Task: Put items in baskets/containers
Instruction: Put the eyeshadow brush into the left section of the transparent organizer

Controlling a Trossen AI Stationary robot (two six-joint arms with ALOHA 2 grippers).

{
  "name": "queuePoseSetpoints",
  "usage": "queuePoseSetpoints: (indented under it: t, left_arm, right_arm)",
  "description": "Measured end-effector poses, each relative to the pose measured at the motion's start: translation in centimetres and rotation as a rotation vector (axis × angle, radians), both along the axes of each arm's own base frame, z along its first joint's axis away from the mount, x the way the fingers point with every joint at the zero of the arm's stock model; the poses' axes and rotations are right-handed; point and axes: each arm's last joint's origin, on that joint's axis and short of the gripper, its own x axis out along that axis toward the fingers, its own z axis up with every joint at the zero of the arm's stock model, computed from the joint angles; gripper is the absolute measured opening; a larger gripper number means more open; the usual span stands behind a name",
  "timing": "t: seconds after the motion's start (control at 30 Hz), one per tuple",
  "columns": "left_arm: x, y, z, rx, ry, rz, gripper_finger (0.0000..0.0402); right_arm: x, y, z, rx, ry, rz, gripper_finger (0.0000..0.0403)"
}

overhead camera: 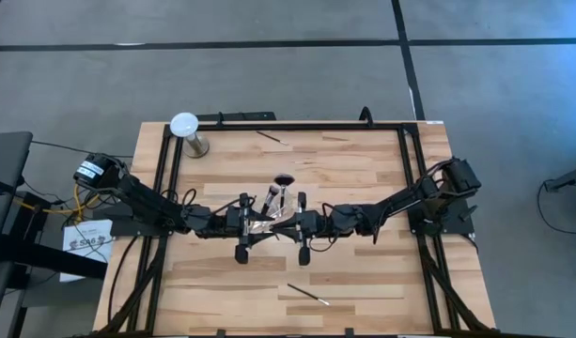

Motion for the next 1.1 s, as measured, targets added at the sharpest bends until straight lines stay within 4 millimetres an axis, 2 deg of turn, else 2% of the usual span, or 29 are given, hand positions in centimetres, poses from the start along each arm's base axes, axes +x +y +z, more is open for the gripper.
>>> queuePoseSetpoints:
  t: [0.7, 0.8, 1.0, 1.1]
  left_arm:
    - [0.01, 0.0, -0.02, -0.007, 0.001, -0.001, 0.0179]
    - [0.01, -0.01, -0.02, -0.002, 0.001, -0.003, 0.0143]
    - [-0.01, -0.05, -0.08, 0.001, 0.004, -0.007, 0.002]
    - [-0.01, -0.04, -0.09, -0.001, 0.005, -0.005, 0.0016]
  right_arm:
    - [0.08, 0.04, 0.19, -0.011, -0.041, 0.042, 0.0]
    - [0.09, 0.01, 0.18, -0.011, -0.04, 0.04, 0.0]
    - [0.21, -0.38, 0.06, -0.013, -0.027, 0.026, 0.0]
    - [0.21, -0.4, 0.05, -0.013, -0.026, 0.026, 0.0]
